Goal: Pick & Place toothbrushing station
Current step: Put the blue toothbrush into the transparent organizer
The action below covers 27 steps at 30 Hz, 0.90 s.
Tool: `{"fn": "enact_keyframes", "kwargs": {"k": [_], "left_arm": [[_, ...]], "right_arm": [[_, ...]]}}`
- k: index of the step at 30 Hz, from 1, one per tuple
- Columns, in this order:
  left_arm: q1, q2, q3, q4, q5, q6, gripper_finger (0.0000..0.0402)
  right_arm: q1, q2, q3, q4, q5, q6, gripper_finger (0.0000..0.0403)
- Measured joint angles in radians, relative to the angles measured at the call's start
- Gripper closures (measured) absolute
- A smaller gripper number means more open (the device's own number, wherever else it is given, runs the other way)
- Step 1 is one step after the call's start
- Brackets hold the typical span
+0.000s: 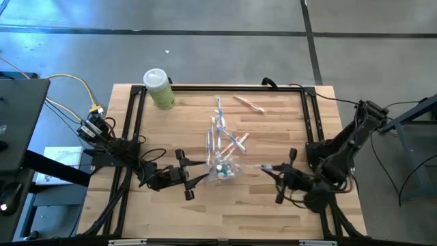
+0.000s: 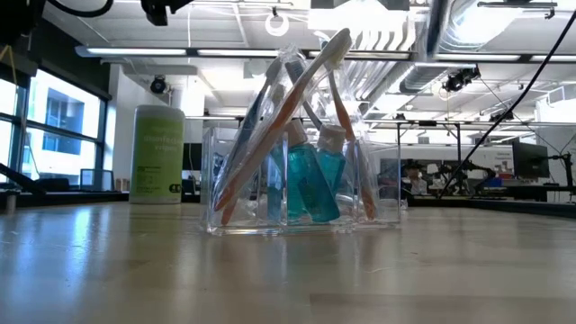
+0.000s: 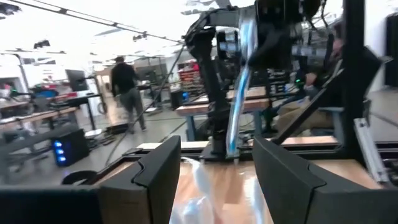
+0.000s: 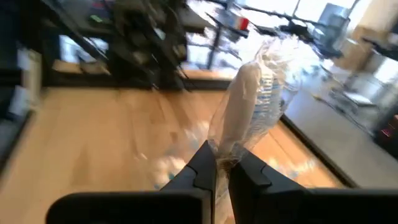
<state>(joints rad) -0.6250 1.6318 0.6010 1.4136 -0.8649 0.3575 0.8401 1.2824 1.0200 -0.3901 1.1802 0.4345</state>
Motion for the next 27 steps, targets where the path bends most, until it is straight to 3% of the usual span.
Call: {"fn": "enact_keyframes", "kwargs": {"k": [4,7,9,13,15,20,27], "left_arm": [[0.001,0.0,0.0,0.0,-0.1,0.013,0.0206],[0.001,0.0,0.0,-0.004,-0.206,0.069,0.0206],[0.001,0.0,0.0,-0.005,-0.271,0.103,0.0206],[0.001,0.0,0.0,-0.004,-0.343,0.163,0.0206],[0.001,0.0,0.0,-0.004,-0.35,0.18,0.0206],[-0.006,0.0,0.0,-0.003,-0.403,0.228,0.0206],[-0.005,-0.043,0.0,-0.003,-0.54,0.264,0.0206]], "right_arm": [[-0.054,0.001,-0.114,0.097,0.061,-0.001,0.0393],[-0.102,0.001,-0.194,0.239,0.031,-0.074,0.0392],[-0.135,0.001,-0.241,0.374,-0.045,-0.153,0.0392],[-0.2,0.001,-0.325,0.701,-0.3,-0.305,0.0393],[-0.227,0.001,-0.356,0.792,-0.348,-0.351,0.0393],[-0.295,0.001,-0.405,0.788,-0.304,-0.311,0.0393],[-0.371,0.001,-0.416,0.728,-0.532,-0.171,0.0393]]}}
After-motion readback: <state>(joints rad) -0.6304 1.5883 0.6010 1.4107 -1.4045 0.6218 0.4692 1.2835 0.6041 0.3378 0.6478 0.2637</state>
